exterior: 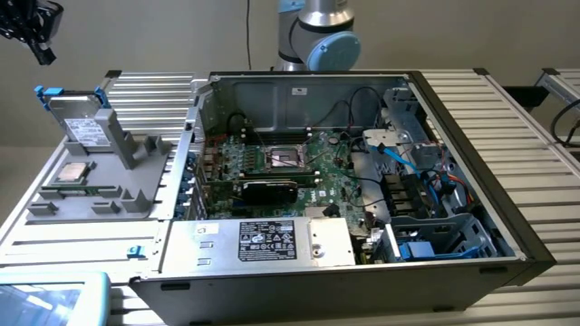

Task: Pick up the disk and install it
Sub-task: 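Pick up the disk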

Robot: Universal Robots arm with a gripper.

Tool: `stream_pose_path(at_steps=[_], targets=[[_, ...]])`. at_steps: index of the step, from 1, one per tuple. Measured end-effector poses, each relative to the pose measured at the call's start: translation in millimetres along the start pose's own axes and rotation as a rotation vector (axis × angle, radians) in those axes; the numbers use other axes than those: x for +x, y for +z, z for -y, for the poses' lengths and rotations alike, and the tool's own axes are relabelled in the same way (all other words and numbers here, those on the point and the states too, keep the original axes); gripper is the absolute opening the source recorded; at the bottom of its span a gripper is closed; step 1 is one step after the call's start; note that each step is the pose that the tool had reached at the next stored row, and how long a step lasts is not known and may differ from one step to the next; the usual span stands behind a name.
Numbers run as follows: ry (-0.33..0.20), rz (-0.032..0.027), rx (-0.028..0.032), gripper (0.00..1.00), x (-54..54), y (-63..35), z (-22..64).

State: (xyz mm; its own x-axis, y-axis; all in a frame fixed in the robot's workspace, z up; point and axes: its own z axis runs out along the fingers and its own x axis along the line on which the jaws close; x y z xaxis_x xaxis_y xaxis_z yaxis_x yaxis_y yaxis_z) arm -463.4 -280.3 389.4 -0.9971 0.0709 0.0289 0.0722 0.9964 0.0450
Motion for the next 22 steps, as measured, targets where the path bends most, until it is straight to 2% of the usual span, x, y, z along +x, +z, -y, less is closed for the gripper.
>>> stream_pose_path(at_steps=[4, 7, 8, 22], targets=[[0.0, 0.0, 0.0, 0.11, 0.0, 0.0, 0.0], [-0.004, 0.0064, -0.0003, 0.11, 2.7, 0.2, -0.9], [-0.015, 0.0063, -0.0001, 0.11, 2.7, 0.4, -1.0], [-0.269, -0.0053, 0.0064, 0.11, 2.8, 1.3, -1.0]])
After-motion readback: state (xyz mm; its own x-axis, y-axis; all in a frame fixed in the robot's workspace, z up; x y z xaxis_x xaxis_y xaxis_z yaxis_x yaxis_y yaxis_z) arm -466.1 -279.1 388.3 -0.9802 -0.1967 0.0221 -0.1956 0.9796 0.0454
